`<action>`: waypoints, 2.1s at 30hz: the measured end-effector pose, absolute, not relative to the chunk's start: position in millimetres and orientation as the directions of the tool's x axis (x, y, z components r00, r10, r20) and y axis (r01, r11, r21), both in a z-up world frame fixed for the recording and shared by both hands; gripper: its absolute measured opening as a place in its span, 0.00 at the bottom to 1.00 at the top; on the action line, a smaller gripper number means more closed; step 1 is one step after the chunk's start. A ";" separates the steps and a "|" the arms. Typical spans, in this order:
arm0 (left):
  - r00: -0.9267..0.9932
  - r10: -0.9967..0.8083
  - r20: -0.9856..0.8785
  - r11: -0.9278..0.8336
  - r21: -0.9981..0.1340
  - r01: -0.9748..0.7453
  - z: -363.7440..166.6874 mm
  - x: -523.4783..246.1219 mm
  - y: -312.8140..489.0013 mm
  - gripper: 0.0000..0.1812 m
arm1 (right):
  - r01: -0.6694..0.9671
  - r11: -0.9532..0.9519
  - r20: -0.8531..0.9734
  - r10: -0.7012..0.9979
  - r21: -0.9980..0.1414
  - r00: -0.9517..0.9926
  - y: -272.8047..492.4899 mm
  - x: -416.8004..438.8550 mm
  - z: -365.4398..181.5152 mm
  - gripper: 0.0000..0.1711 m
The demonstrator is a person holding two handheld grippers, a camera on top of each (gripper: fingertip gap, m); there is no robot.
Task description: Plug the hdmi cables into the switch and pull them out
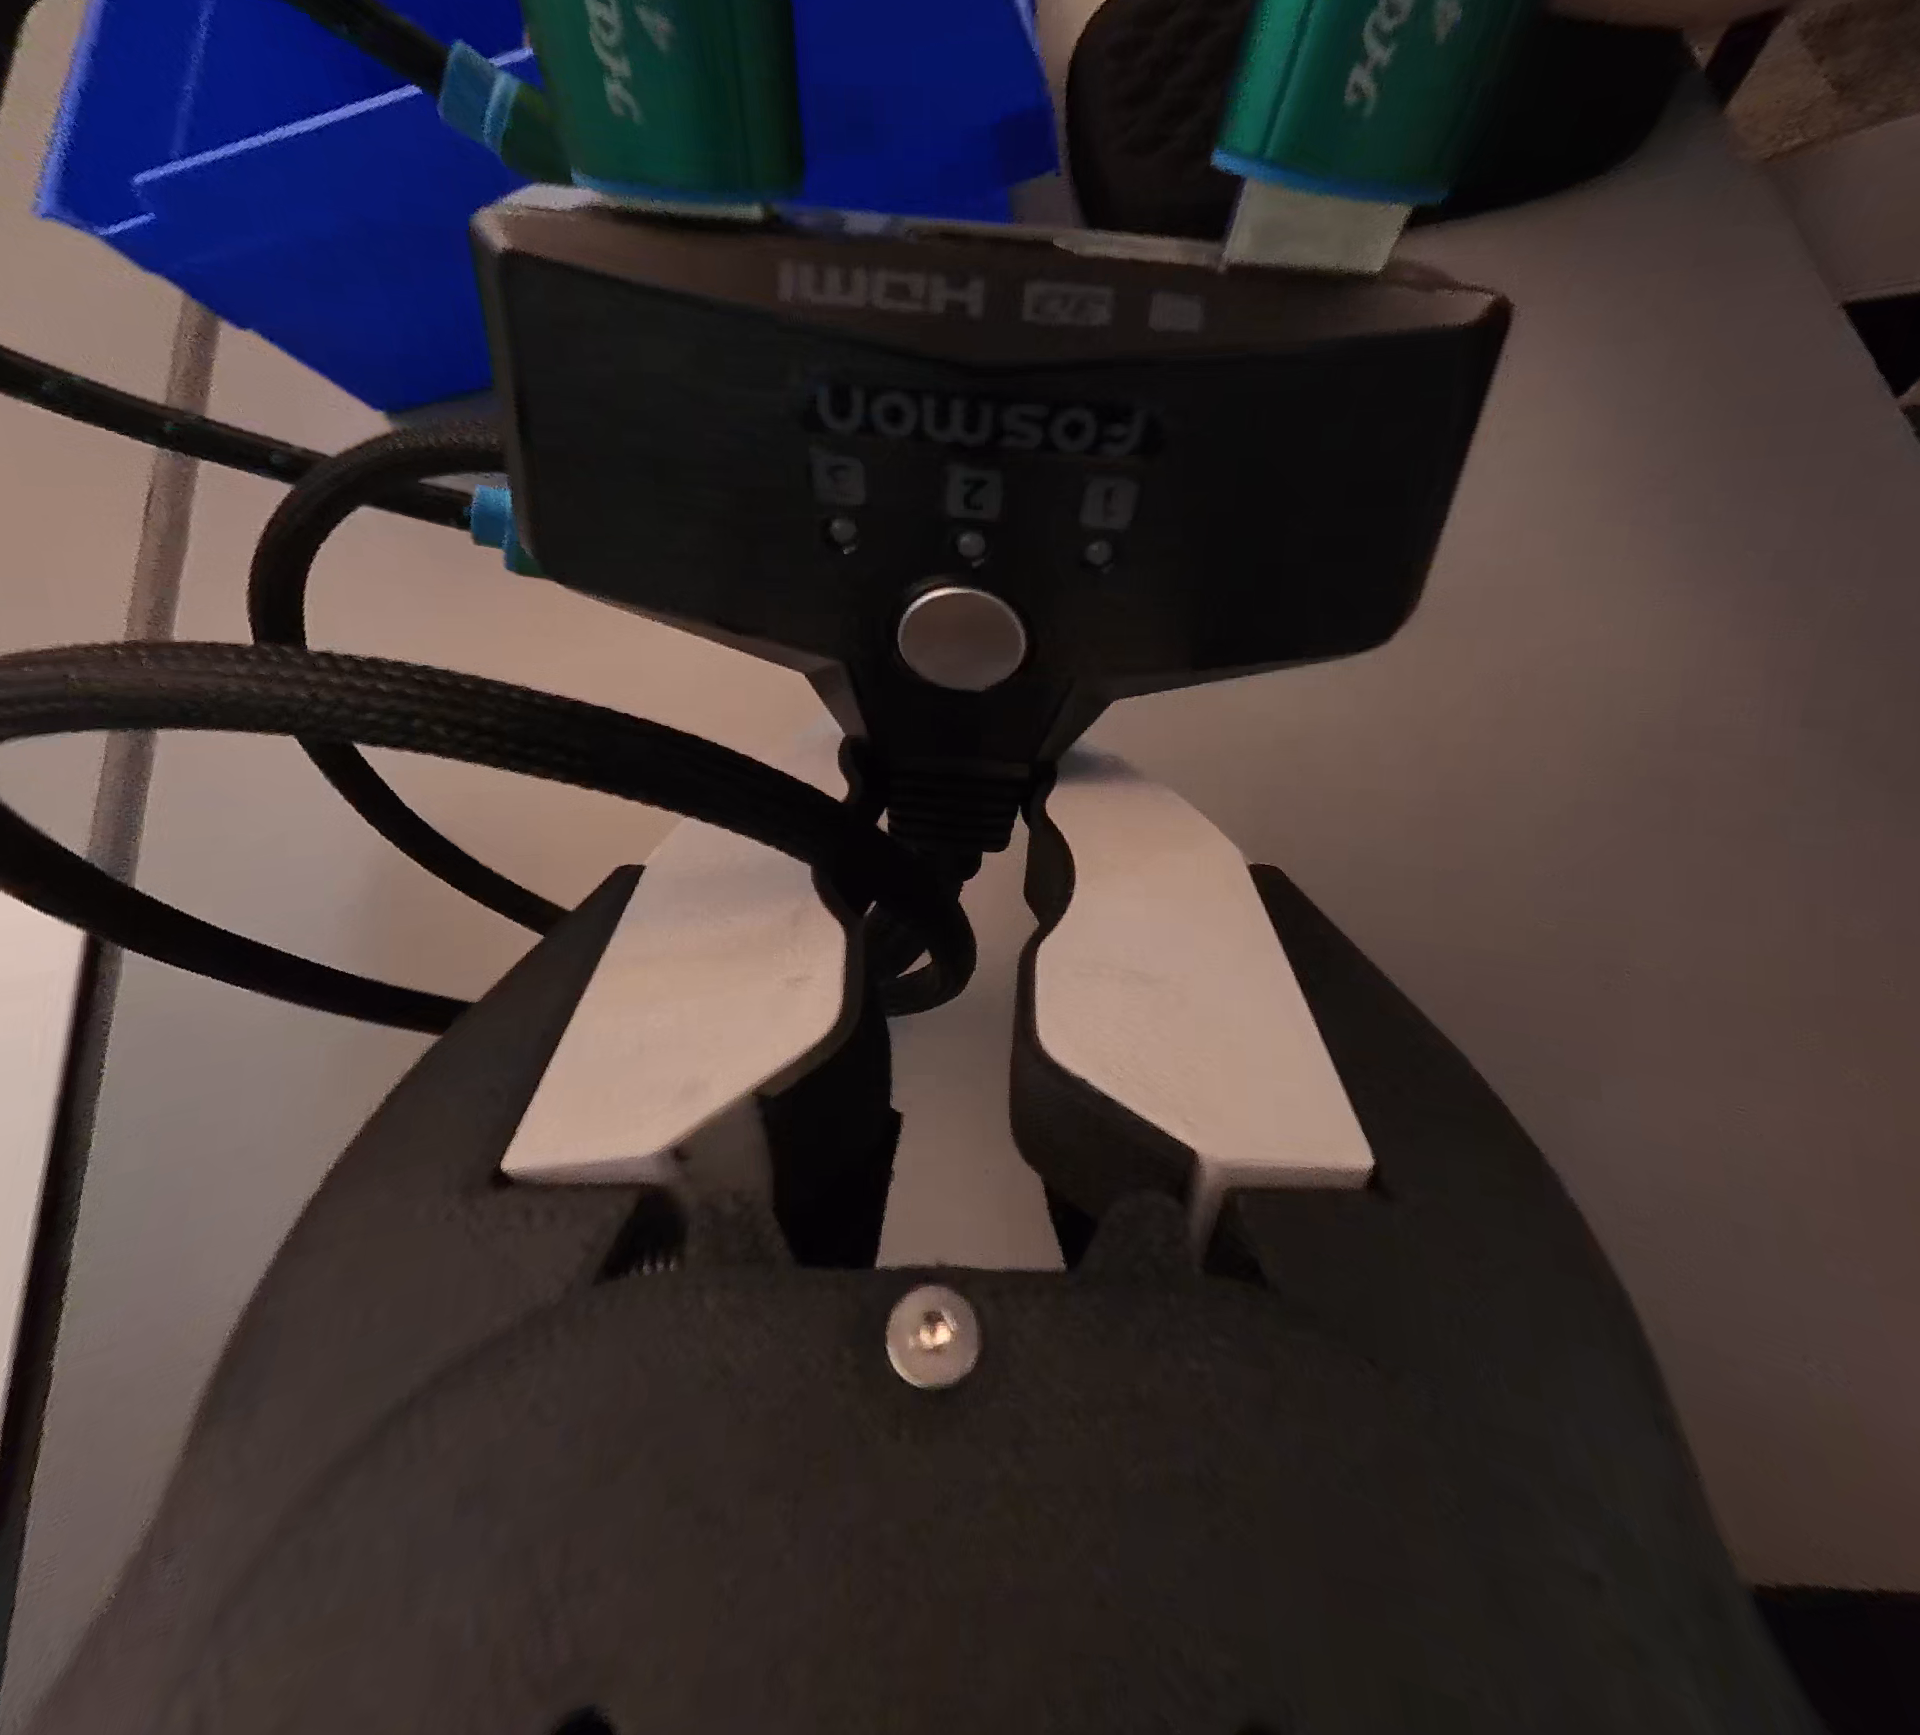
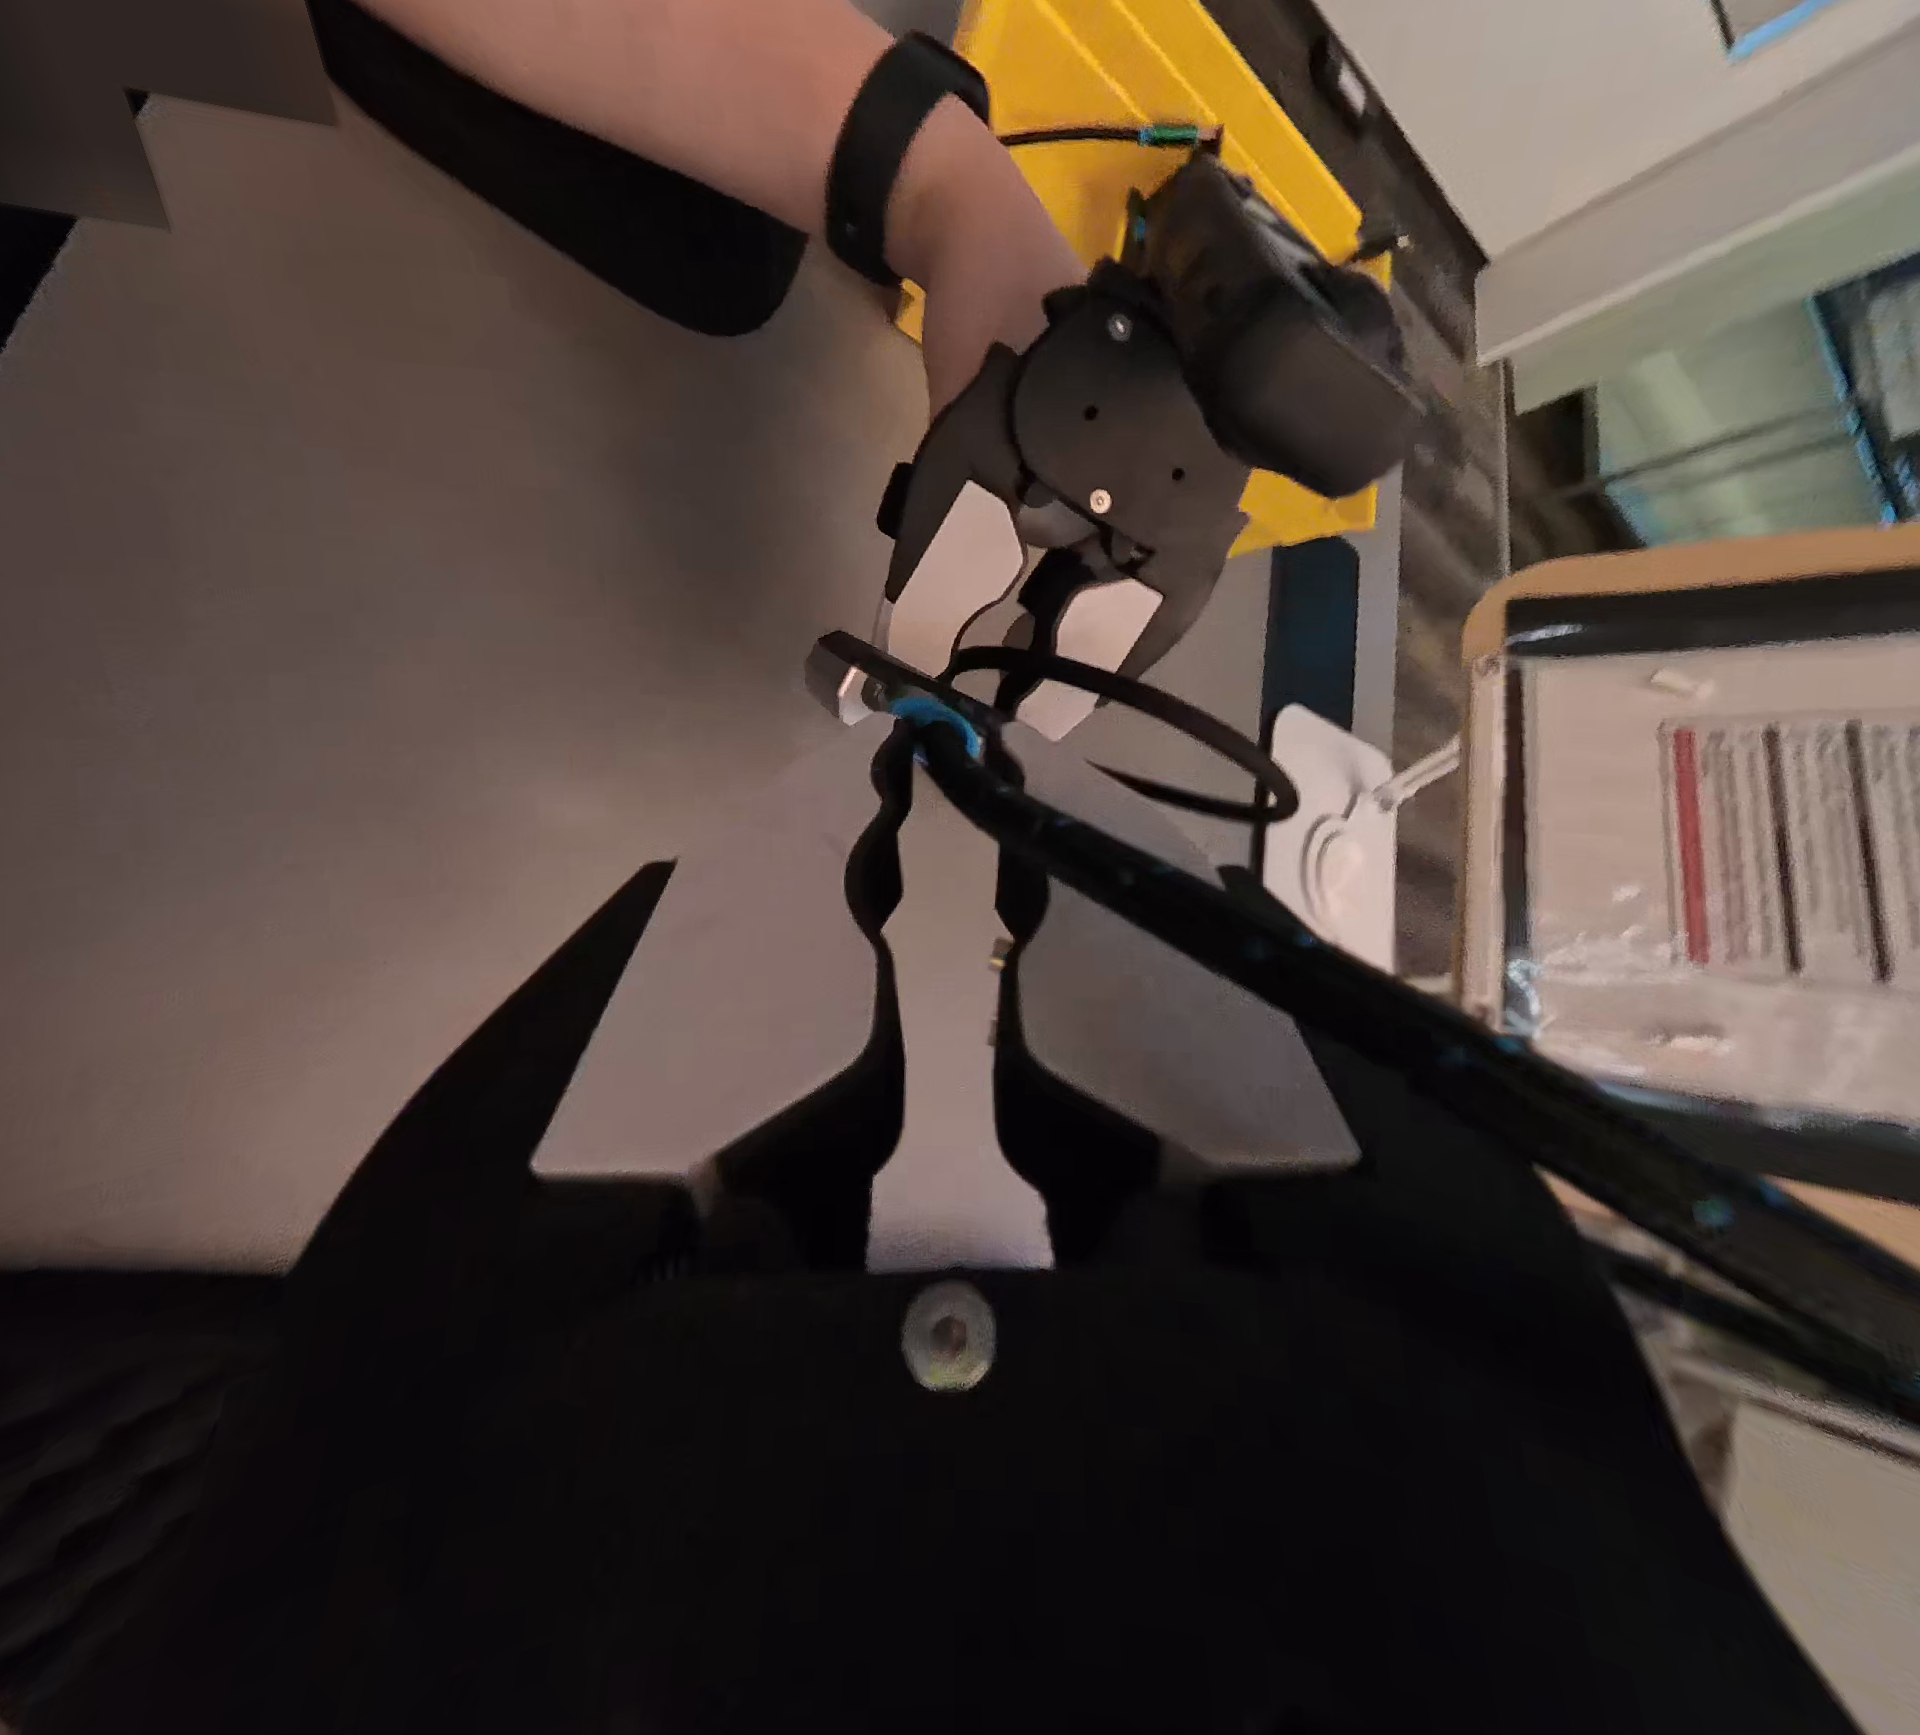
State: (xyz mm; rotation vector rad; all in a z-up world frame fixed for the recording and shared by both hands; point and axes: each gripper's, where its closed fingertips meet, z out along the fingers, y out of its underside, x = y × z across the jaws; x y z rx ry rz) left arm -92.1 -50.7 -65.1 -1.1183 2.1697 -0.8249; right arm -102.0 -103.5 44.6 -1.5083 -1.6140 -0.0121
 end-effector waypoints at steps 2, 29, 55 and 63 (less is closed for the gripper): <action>-0.473 -0.858 -0.199 0.452 -0.731 -0.511 -63.8 -92.1 -45.0 0.13 | 0.792 0.179 0.546 0.809 -0.584 0.220 -98.3 -98.2 45.0 0.08; -0.254 -0.947 -0.197 0.303 -0.810 -0.501 -43.1 -86.2 -5.3 0.14 | 0.693 0.052 0.435 0.811 -0.719 0.391 -68.4 -89.5 50.4 0.07; -0.214 -0.971 -0.108 0.203 -0.846 -0.494 -42.4 -85.0 -1.6 0.14 | 0.670 0.223 0.537 0.787 -0.708 0.305 -62.8 -90.2 50.9 0.06; -0.172 -0.971 -0.164 0.232 -0.815 -0.532 -52.2 -83.4 6.8 0.14 | 0.660 0.182 0.500 0.800 -0.729 0.332 -56.3 -91.9 45.4 0.07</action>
